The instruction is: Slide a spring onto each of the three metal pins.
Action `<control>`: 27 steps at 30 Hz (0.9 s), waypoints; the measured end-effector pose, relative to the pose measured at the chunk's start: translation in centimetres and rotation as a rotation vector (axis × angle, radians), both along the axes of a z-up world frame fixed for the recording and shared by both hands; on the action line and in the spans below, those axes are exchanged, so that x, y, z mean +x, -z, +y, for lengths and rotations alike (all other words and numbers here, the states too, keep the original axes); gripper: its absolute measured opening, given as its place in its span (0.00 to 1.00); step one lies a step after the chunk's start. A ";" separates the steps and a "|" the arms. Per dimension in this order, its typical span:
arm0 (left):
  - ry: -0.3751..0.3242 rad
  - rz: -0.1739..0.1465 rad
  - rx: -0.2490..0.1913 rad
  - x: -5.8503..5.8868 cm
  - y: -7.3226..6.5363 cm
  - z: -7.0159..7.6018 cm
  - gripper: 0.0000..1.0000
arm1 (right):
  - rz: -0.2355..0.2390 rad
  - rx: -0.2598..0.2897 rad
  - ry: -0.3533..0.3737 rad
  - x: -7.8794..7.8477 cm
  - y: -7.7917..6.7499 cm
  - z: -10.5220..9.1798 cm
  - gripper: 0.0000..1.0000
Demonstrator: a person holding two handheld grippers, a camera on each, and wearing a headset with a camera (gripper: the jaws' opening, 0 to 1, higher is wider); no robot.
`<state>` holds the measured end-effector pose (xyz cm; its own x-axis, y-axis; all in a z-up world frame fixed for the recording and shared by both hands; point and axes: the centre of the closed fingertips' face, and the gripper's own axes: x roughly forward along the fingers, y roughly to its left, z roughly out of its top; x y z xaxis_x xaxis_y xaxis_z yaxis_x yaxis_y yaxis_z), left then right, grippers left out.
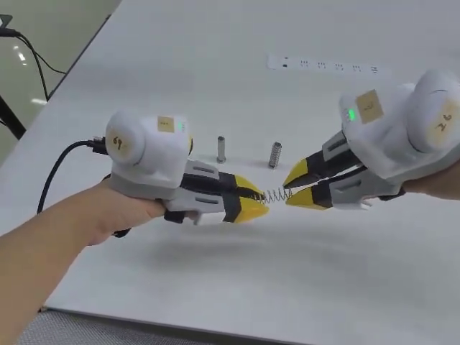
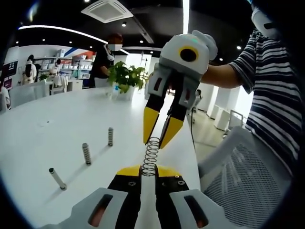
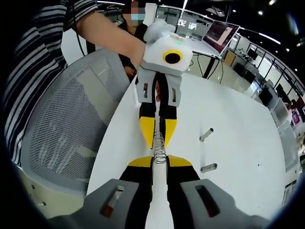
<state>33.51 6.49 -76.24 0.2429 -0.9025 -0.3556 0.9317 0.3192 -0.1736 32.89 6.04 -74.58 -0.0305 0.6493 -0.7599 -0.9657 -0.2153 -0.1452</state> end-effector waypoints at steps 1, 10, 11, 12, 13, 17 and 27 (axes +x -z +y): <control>0.000 -0.001 0.011 0.0 0.2 0.1 0.03 | 0.020 0.030 0.005 0.0 -0.1 0.3 0.07; 0.001 -0.011 0.033 -0.2 0.6 0.2 0.03 | 0.062 0.100 0.022 -0.4 -0.9 1.4 0.06; 0.001 -0.011 0.032 -0.2 0.6 0.1 0.03 | 0.067 0.108 0.025 -0.5 -1.0 1.5 0.06; -0.001 -0.014 0.031 -0.2 0.6 0.1 0.03 | 0.071 0.115 0.027 -0.5 -1.1 1.6 0.06; -0.002 -0.014 0.031 -0.2 0.6 0.1 0.03 | 0.073 0.122 0.027 -0.7 -1.2 1.8 0.06; -0.006 -0.019 0.030 -0.1 0.5 -0.1 0.03 | 0.104 0.172 0.055 -0.9 -1.8 2.6 0.07; 0.006 -0.019 0.034 -0.5 0.7 -0.4 0.03 | 0.140 0.229 0.092 -1.1 -2.0 3.4 0.07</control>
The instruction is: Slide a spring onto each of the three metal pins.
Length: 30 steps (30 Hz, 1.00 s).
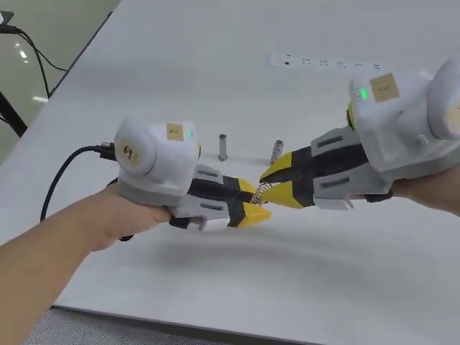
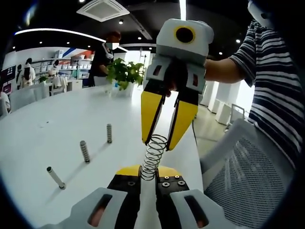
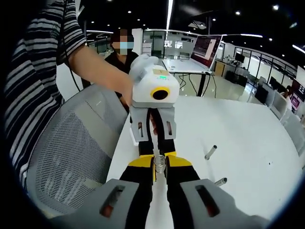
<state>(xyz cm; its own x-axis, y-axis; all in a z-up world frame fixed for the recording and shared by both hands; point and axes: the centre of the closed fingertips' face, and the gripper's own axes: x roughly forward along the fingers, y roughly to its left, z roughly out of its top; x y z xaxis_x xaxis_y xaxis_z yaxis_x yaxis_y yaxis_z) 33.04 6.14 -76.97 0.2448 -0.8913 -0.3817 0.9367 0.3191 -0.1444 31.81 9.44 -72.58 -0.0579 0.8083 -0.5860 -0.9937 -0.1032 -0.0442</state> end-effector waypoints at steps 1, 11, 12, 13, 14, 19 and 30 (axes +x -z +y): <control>0.001 -0.004 0.000 0.0 0.0 0.0 0.03 | 0.003 0.002 -0.001 -0.1 -0.1 0.1 0.07; -0.004 -0.005 -0.004 0.2 -0.1 0.1 0.03 | 0.001 0.031 0.022 -0.1 -0.4 0.3 0.07; -0.004 -0.002 -0.005 0.1 -0.1 0.1 0.03 | 0.004 0.038 0.027 -0.1 -0.5 0.3 0.07; -0.004 -0.003 -0.005 0.1 -0.1 0.0 0.03 | 0.006 0.043 0.029 -0.1 -0.5 0.3 0.07; -0.002 -0.006 -0.003 0.1 -0.1 0.0 0.03 | 0.001 0.045 0.028 -0.2 -0.5 0.4 0.07; -0.001 -0.001 -0.007 0.0 -0.1 0.0 0.03 | 0.005 0.051 0.034 -0.4 -0.6 0.5 0.07; -0.007 -0.010 -0.009 0.1 -0.3 -0.1 0.05 | -0.021 0.031 0.020 -0.6 -0.9 0.4 0.07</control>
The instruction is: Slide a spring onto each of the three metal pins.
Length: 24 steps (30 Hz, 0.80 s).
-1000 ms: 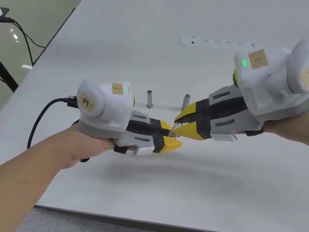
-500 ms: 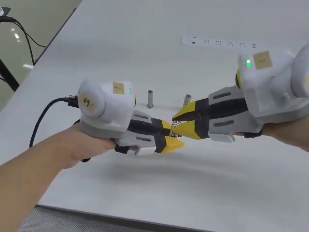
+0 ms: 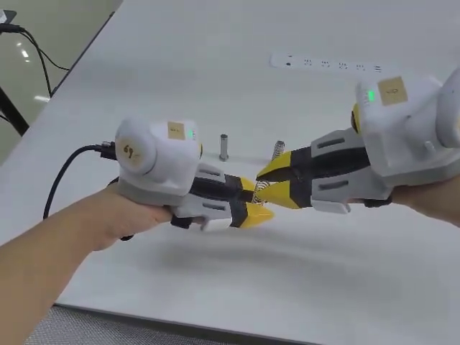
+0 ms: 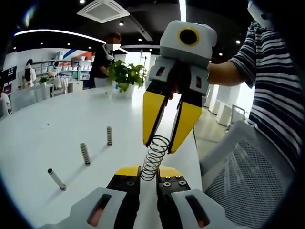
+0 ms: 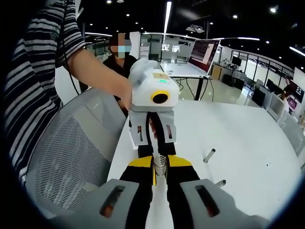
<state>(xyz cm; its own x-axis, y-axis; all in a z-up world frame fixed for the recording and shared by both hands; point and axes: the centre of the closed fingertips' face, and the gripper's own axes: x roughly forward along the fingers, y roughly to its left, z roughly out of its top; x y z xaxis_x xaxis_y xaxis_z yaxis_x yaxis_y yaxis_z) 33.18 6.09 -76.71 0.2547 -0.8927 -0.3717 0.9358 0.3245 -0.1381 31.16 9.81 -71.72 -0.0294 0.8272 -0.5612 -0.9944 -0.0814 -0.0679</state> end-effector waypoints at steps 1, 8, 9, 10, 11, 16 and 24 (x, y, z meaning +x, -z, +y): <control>0.000 0.000 0.000 0.0 0.0 0.0 0.05 | -0.002 -0.002 -0.002 0.0 0.0 0.0 0.07; -0.024 -0.019 0.014 0.4 0.1 0.2 0.12 | -0.008 -0.018 -0.003 0.1 0.3 -0.2 0.07; -0.029 -0.021 0.017 0.5 0.1 0.3 0.14 | -0.007 -0.016 0.000 0.1 0.3 -0.2 0.07; -0.033 -0.025 0.021 0.5 0.1 0.4 0.15 | -0.007 -0.017 0.000 0.1 0.3 -0.2 0.07; -0.038 -0.026 0.024 0.6 0.1 0.5 0.16 | -0.008 -0.019 0.000 0.2 0.3 -0.3 0.07; -0.068 -0.032 0.028 0.9 0.0 1.1 0.25 | -0.007 -0.022 0.010 0.6 0.5 -0.3 0.07; -0.107 -0.048 0.027 1.5 -0.3 2.2 0.34 | 0.012 -0.037 0.034 1.1 0.8 -0.7 0.07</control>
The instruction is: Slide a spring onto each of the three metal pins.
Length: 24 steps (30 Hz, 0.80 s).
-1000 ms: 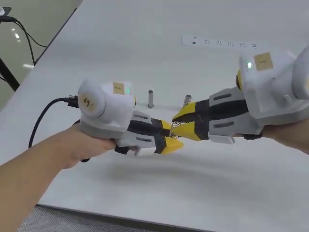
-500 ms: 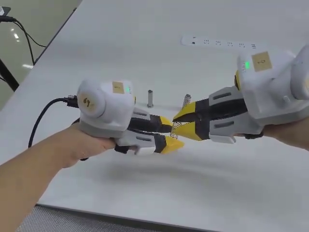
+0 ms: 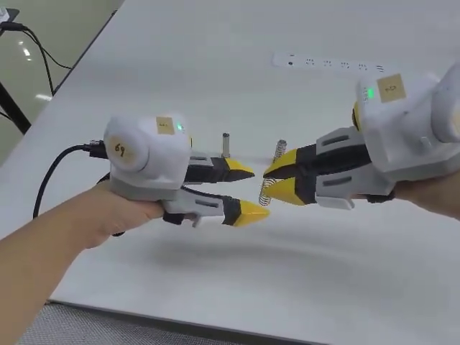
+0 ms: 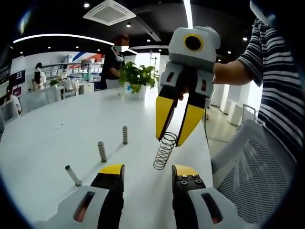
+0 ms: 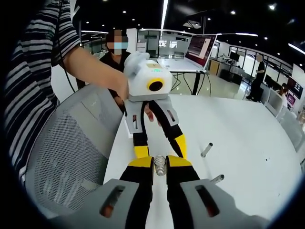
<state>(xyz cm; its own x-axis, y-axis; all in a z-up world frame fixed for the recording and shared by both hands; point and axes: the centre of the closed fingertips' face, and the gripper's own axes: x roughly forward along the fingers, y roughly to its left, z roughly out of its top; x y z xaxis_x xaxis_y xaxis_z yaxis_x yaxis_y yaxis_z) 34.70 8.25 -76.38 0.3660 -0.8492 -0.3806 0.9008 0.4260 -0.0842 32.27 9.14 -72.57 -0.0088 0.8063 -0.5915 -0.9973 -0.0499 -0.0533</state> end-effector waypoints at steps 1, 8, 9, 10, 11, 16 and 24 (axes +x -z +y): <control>-0.005 -0.002 0.000 0.1 0.0 0.1 0.35 | 0.003 -0.002 0.002 0.0 0.0 0.0 0.07; -0.039 -0.008 0.001 0.3 -0.2 1.1 0.42 | 0.014 -0.011 0.015 0.4 0.3 -0.2 0.07; -0.042 -0.010 0.000 0.4 -0.3 1.2 0.43 | 0.012 -0.012 0.016 0.5 0.3 -0.2 0.07; -0.049 -0.011 -0.002 0.4 -0.3 1.4 0.46 | 0.012 -0.012 0.017 0.5 0.3 -0.2 0.07; -0.059 -0.022 -0.004 0.6 -0.4 1.6 0.47 | 0.014 -0.011 0.019 0.5 0.3 -0.2 0.07; -0.095 -0.025 -0.008 1.0 -0.5 2.5 0.56 | 0.009 -0.017 0.024 0.8 0.4 -0.4 0.07; -0.171 -0.005 -0.019 1.4 -0.3 4.9 0.70 | 0.006 -0.016 0.042 1.4 0.4 -0.5 0.07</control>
